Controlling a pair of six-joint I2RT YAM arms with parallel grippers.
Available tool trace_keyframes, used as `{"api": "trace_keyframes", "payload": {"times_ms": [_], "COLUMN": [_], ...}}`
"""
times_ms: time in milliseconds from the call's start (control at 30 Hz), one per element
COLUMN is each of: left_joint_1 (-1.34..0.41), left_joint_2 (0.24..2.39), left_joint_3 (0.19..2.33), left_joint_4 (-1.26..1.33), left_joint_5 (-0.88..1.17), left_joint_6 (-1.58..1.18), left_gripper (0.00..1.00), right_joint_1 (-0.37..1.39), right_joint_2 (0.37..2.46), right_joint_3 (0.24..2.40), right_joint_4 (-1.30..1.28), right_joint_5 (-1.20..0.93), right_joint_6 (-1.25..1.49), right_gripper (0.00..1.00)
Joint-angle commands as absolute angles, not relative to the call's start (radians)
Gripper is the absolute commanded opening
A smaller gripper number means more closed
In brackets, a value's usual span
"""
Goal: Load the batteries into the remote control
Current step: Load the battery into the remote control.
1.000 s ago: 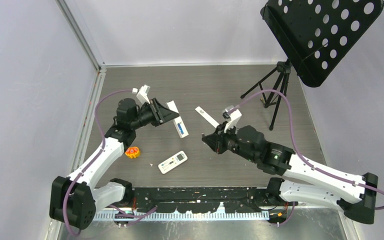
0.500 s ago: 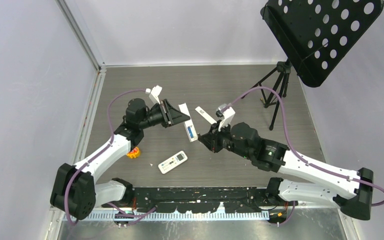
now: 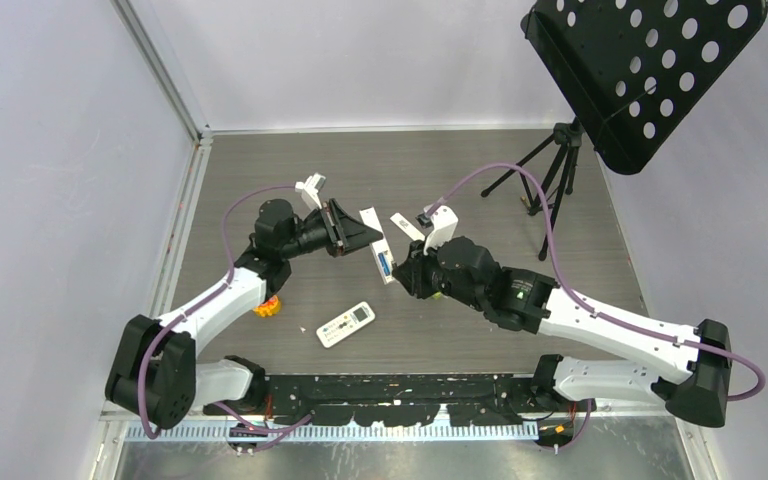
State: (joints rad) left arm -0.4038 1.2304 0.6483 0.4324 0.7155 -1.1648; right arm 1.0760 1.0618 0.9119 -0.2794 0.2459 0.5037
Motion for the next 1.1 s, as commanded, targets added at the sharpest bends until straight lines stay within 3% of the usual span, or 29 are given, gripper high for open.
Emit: {"api": "trace_keyframes", "payload": {"times_ms": [0, 300, 733, 833, 967, 1067], "left_joint_1": [-0.411, -0.432, -0.434, -0.434, -0.434, -0.434], "left_joint_2": [1.201, 1.192, 1.187, 1.189, 1.196, 1.217], "left_joint_3": [0.655, 0.663, 0.663, 0.661, 0.654, 0.640], "left_joint_4": [0.514, 0.515, 0.505, 0.496, 0.496, 0.554], "left_joint_5": [0.753, 0.756, 0.729, 0.713, 0.671, 0.644], "left_joint_6": [-1.182, -1.180, -1.226, -1.251, -1.298, -1.380], "left_gripper": [0.00, 0.00, 0.00, 0.00, 0.00, 0.00], "right_joint_1": [1.075, 1.075, 1.074, 1.073, 1.074, 1.074], "right_joint_2": [1.066, 1.100, 1.121, 1.111, 1.086, 1.093], "right_joint_3": [0.957, 0.978, 1.000, 1.009, 0.989, 0.996], "right_joint_4": [-0.268, -0.268, -0.283, -0.273, -0.185, -0.149], "right_joint_5": [0.282, 0.274, 0.351, 0.368, 0.360, 0.386], "right_joint_6": [0.490, 0.468, 0.560, 0.593, 0.657, 0.738], "right_gripper": [0.20, 0.22, 0.35, 0.44, 0.63, 0.68]}}
